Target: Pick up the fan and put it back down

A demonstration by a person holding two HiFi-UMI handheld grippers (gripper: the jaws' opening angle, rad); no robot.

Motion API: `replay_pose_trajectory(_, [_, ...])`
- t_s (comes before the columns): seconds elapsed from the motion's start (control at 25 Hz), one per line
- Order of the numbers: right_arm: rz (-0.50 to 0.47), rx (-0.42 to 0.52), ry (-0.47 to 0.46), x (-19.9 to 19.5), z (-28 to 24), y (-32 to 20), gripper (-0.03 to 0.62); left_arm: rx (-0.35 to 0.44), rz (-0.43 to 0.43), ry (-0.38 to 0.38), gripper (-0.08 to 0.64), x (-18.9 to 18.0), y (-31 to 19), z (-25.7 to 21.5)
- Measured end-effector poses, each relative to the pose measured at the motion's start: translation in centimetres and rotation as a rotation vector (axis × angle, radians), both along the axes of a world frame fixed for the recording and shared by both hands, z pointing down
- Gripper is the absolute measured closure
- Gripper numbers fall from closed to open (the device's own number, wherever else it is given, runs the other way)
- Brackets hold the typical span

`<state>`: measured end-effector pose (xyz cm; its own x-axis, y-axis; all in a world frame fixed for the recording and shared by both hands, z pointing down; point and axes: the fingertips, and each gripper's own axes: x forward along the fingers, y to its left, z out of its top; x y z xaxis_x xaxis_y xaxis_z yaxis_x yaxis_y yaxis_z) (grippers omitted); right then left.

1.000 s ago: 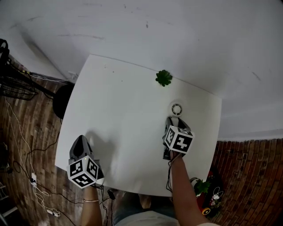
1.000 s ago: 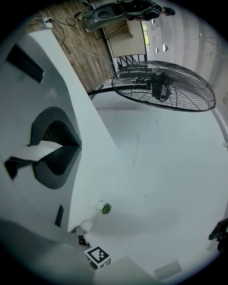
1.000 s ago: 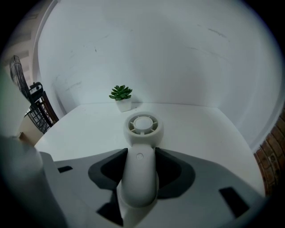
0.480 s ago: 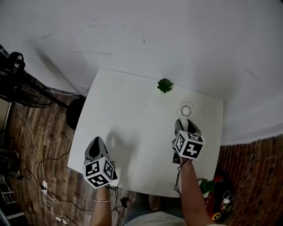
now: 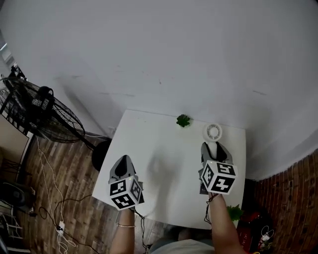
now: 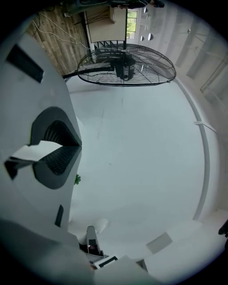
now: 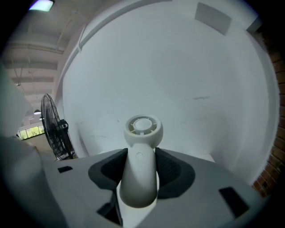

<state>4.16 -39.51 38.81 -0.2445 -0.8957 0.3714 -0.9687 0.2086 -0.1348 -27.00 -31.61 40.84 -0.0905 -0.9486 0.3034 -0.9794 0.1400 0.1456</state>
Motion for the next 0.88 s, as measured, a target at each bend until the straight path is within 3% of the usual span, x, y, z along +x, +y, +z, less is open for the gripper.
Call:
replay_pose_trajectory(0.36, [-0.064, 0.299, -0.094, -0.1, -13.5, 4.3, 0.400, 0.185, 0.035, -0.025, 0.548, 3.5, 0.5, -10.1])
replay_pose_trajectory(0.6, [-0.044, 0.492, -0.012, 1.3, -20.0, 8.4, 0.400, 0.272, 0.076, -0.036, 0.548, 6.6, 2.6, -15.8])
replay_pose_trajectory(0.88, [-0.018, 0.573, 0.013, 3.8, -22.6, 10.4, 0.400, 0.325, 0.105, -0.049, 0.548, 9.5, 4.0, -18.4])
